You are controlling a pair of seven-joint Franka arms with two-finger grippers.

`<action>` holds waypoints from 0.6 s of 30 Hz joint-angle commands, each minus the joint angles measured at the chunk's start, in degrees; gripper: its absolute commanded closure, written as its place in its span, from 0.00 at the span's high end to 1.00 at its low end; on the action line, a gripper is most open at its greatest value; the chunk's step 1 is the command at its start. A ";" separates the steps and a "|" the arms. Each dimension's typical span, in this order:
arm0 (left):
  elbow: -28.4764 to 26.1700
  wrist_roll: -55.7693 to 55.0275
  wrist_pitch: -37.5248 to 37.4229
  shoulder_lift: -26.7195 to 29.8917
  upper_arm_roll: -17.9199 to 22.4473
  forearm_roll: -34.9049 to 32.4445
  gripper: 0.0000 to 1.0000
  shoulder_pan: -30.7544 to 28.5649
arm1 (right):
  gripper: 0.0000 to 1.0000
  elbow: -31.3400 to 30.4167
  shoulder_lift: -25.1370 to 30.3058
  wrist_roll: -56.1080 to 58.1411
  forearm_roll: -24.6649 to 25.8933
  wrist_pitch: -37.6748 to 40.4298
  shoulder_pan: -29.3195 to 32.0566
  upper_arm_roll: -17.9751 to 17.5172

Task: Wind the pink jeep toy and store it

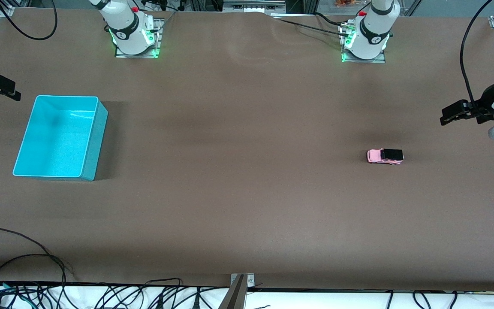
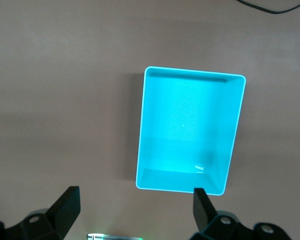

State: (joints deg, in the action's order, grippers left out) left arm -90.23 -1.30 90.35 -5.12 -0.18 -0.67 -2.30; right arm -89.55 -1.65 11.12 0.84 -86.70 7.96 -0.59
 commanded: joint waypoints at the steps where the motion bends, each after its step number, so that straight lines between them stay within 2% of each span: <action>1: -0.47 0.95 -0.17 0.47 0.09 1.19 1.00 -0.25 | 1.00 0.61 -0.02 0.04 0.66 0.83 -0.05 -0.11; 18: 0.14 0.07 -0.17 -0.32 0.01 1.11 1.00 -0.07 | 1.00 0.70 -0.02 0.04 0.74 0.83 -0.05 -0.11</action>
State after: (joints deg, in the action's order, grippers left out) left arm -90.23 -1.36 90.35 -5.69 -0.18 -0.63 -2.30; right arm -89.55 -1.65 11.12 0.84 -86.70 7.96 -0.59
